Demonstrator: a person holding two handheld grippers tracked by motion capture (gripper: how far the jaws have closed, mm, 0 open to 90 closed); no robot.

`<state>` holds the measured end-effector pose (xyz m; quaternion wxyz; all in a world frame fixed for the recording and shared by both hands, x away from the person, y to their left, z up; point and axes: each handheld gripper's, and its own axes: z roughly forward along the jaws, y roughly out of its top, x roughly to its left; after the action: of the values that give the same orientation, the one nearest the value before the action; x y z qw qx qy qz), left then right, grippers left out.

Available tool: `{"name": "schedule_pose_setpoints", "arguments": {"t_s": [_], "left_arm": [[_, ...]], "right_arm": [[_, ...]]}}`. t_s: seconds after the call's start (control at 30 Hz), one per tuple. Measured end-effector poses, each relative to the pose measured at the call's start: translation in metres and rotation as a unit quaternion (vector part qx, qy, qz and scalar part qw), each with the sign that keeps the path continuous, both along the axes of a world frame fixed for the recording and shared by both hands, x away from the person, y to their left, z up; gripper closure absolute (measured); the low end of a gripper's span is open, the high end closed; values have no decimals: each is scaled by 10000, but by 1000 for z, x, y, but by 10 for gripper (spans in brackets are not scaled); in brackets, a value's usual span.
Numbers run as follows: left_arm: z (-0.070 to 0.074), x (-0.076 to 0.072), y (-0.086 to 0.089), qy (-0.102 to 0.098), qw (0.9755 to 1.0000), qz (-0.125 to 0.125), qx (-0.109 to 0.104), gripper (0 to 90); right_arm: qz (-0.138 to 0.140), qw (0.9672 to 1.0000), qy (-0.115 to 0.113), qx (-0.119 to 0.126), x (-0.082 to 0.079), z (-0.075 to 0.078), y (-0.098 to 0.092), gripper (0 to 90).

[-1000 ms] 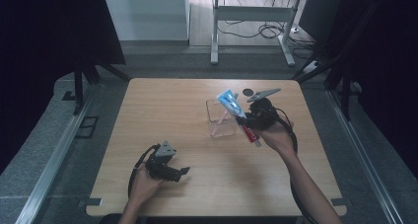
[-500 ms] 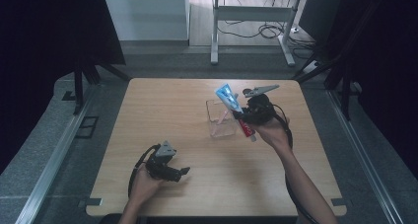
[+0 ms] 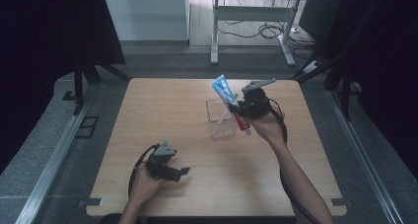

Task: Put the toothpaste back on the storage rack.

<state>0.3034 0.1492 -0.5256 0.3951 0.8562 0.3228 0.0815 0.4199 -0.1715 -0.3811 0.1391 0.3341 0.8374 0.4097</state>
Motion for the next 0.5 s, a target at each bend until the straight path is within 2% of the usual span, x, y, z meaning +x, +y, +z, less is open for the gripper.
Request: {"name": "schedule_pose_setpoints", "arguments": {"t_s": [0.5], "left_arm": [[1,0,0,-52,10000,9,-25,129]], "right_arm": [[-75,9998,-98,157,14,3,12,722]]}}
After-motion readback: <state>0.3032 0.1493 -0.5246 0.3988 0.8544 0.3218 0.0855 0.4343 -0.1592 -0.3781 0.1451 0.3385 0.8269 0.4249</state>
